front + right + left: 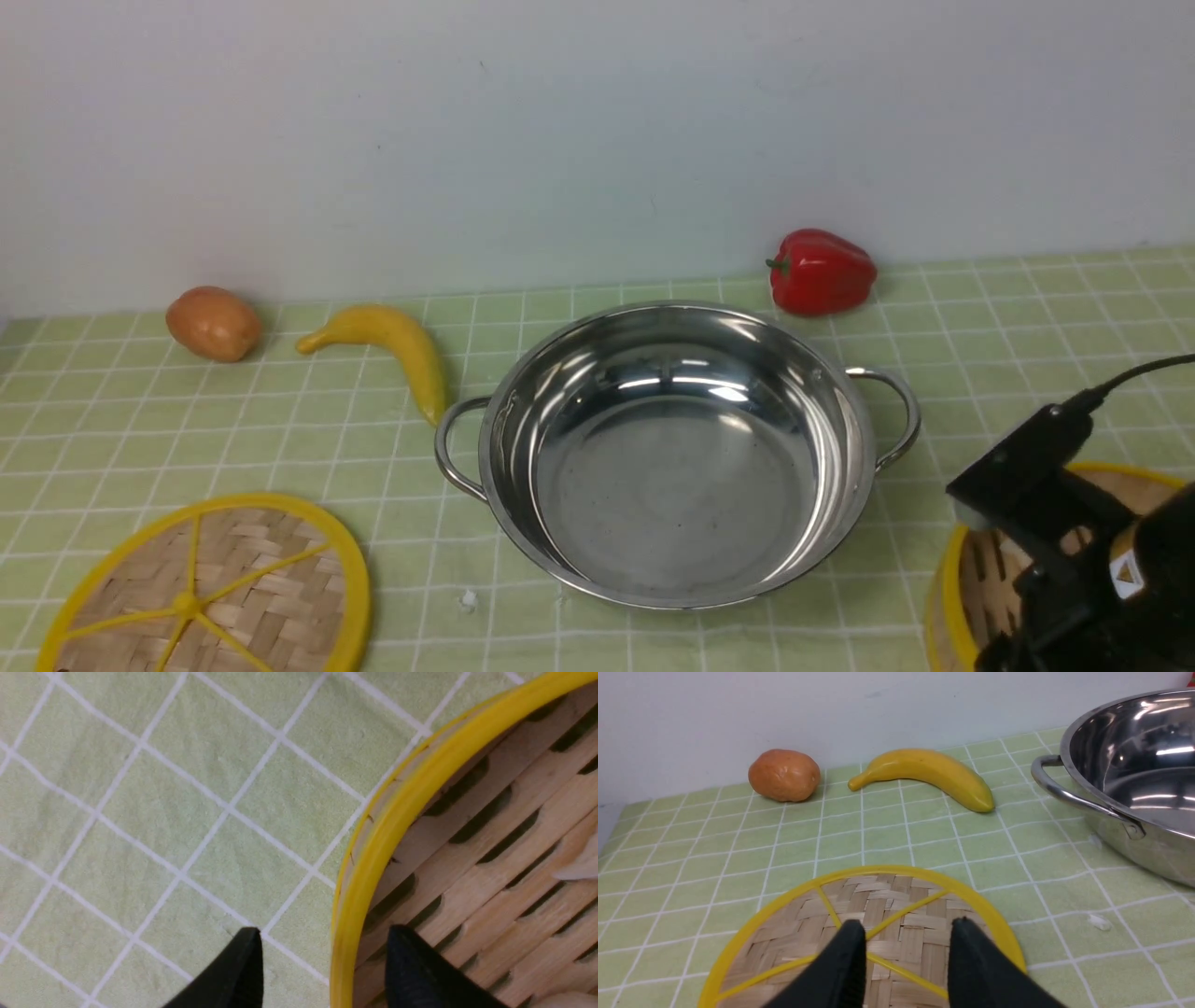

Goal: Place the steamer in the pot on the green tablecloth, and put the lid on the steamer.
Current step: 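Reach for and grasp the rim of the bamboo steamer holding the buns with the right gripper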

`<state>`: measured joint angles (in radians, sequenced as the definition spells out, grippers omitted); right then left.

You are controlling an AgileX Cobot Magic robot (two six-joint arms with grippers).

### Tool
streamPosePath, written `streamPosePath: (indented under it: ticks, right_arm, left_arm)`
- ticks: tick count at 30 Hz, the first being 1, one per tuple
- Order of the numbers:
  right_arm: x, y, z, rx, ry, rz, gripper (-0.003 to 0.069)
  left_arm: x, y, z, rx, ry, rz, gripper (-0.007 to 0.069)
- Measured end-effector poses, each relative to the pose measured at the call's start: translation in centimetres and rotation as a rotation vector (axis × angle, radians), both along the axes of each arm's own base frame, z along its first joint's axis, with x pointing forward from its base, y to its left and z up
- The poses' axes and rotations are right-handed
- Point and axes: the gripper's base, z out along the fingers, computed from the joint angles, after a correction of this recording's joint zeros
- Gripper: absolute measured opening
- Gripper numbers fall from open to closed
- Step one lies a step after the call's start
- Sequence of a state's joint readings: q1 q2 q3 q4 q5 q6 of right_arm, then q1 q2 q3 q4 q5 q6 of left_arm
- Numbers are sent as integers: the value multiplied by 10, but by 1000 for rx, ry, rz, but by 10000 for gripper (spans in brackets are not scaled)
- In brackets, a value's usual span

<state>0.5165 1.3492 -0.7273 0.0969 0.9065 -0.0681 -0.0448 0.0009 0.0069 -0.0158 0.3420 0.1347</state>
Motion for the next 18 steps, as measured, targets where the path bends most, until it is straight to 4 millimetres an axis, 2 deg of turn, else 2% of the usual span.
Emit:
streamPosePath:
  ticks: [6,12,14,17,18]
  right_arm:
    - [9,4,-24,-50,68,0,365]
    - [13,6,-40,-81,125,-17,321]
    - [14,7,-44,-86,137,-26,256]
    - [15,6,-43,-90,137,-60,81]
    - [15,6,-42,-94,137,-80,51]
  left_arm:
    - [0,0,0,0,0,0,243]
    - [0,0,0,0,0,0,243]
    - [0,0,0,0,0,0,243]
    - [0,0,0,0,0,0,243]
    - [0,0,0,0,0,0,243]
